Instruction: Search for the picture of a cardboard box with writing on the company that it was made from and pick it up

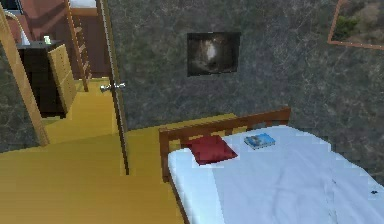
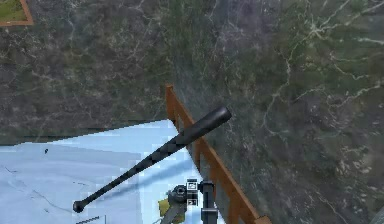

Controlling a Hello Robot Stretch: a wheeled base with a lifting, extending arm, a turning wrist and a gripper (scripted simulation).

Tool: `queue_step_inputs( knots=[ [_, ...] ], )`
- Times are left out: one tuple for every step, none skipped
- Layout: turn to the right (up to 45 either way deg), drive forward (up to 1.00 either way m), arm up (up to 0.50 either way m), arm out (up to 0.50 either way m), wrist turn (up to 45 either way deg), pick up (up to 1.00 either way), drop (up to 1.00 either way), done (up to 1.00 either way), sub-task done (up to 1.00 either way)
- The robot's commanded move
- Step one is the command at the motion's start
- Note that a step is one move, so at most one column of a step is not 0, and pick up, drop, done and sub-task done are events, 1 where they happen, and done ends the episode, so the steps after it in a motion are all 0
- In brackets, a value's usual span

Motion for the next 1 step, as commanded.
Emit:
queue_step_inputs(
  knots=[
    [0.0, 0.0, 0.0, 0.0, 45.0, 0.0, 0.0, 0.0, 0.0]
  ],
)
